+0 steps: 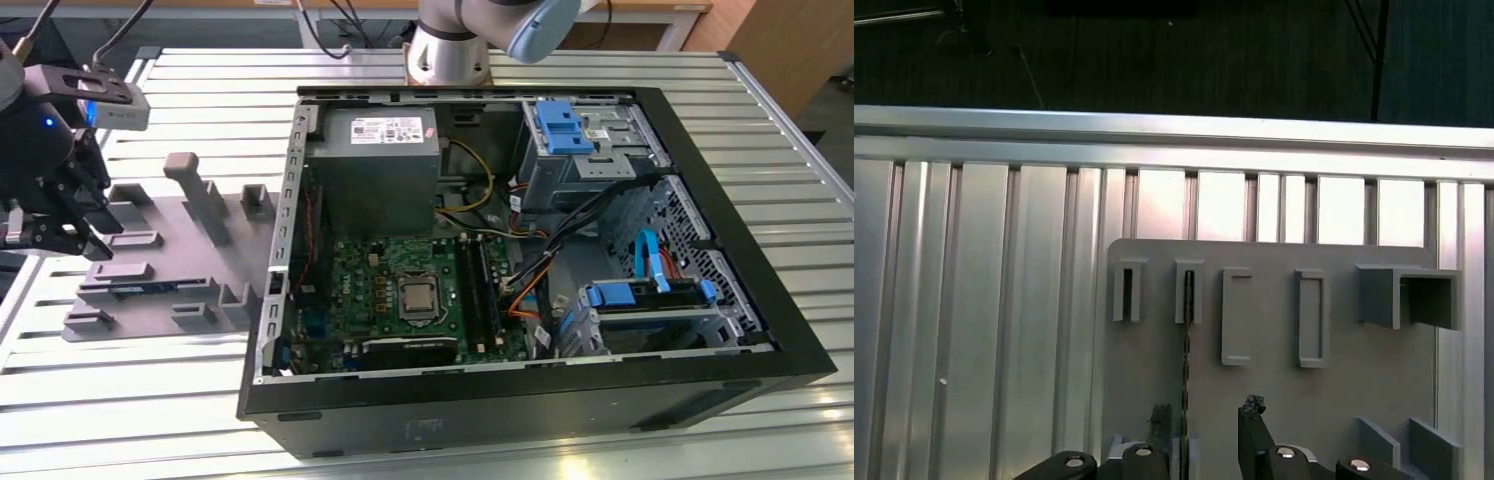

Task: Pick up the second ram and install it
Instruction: 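Pick up the second ram and move it above second insertion slot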

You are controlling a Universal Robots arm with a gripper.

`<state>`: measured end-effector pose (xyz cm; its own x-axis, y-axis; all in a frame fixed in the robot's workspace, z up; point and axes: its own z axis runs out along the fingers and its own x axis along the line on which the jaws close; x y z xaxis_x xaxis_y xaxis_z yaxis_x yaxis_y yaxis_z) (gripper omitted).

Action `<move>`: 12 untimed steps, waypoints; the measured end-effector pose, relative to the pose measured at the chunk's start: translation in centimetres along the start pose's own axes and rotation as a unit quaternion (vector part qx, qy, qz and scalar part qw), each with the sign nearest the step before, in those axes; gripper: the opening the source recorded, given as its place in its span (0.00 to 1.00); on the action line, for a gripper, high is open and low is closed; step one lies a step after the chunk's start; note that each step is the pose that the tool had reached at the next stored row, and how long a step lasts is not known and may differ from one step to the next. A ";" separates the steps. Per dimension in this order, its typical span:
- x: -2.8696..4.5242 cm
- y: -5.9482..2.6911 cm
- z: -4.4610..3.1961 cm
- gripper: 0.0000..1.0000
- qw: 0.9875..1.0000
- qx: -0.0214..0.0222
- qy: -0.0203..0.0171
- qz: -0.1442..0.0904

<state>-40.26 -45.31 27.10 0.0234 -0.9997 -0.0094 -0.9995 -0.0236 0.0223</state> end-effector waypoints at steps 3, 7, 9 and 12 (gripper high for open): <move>0.00 0.03 0.30 0.40 1.000 0.000 0.000 0.000; 0.00 0.03 0.48 0.40 1.000 0.001 0.001 0.000; 0.00 0.03 0.60 0.40 1.000 0.001 0.001 0.000; 0.02 0.03 0.84 0.40 1.000 0.001 0.001 0.000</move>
<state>-40.31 -45.31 26.27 0.0234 -0.9997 -0.0070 -0.9995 -0.0235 0.0210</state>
